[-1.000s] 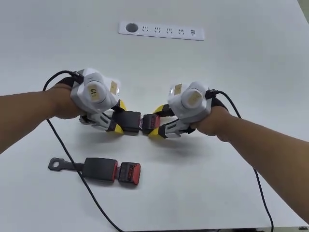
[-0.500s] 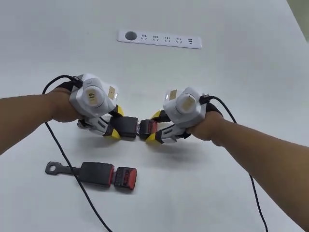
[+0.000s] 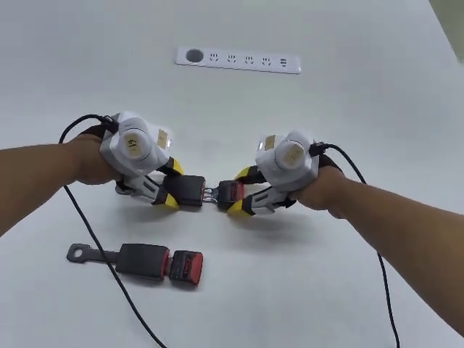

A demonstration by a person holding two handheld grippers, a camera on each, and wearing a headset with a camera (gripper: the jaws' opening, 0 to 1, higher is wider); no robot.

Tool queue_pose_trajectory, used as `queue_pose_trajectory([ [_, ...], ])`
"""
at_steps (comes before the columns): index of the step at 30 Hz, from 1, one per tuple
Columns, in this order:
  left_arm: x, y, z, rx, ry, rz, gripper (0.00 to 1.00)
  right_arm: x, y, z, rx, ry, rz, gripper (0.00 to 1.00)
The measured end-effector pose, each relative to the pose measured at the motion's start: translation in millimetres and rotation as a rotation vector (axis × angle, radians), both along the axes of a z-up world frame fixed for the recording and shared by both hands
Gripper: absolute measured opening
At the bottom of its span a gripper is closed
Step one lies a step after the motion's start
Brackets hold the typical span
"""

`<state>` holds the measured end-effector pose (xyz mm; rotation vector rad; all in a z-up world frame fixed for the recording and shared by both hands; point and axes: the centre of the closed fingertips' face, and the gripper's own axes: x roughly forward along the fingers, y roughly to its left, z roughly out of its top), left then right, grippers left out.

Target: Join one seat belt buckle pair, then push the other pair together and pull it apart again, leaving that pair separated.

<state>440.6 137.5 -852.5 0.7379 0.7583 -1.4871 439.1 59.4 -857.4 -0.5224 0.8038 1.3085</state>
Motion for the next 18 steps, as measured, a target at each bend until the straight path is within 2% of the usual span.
queue_pose_trajectory([
  [10,-0.1,-0.6,-0.4,0.011,0.001,0.008,0.34,-5.0,-30.2,-0.7,-0.004,-0.019,-0.023,0.35],
  [18,0.0,-1.0,-0.5,0.025,0.002,0.007,0.34,-10.1,-58.1,1.6,-0.019,-0.007,-0.05,0.35],
])
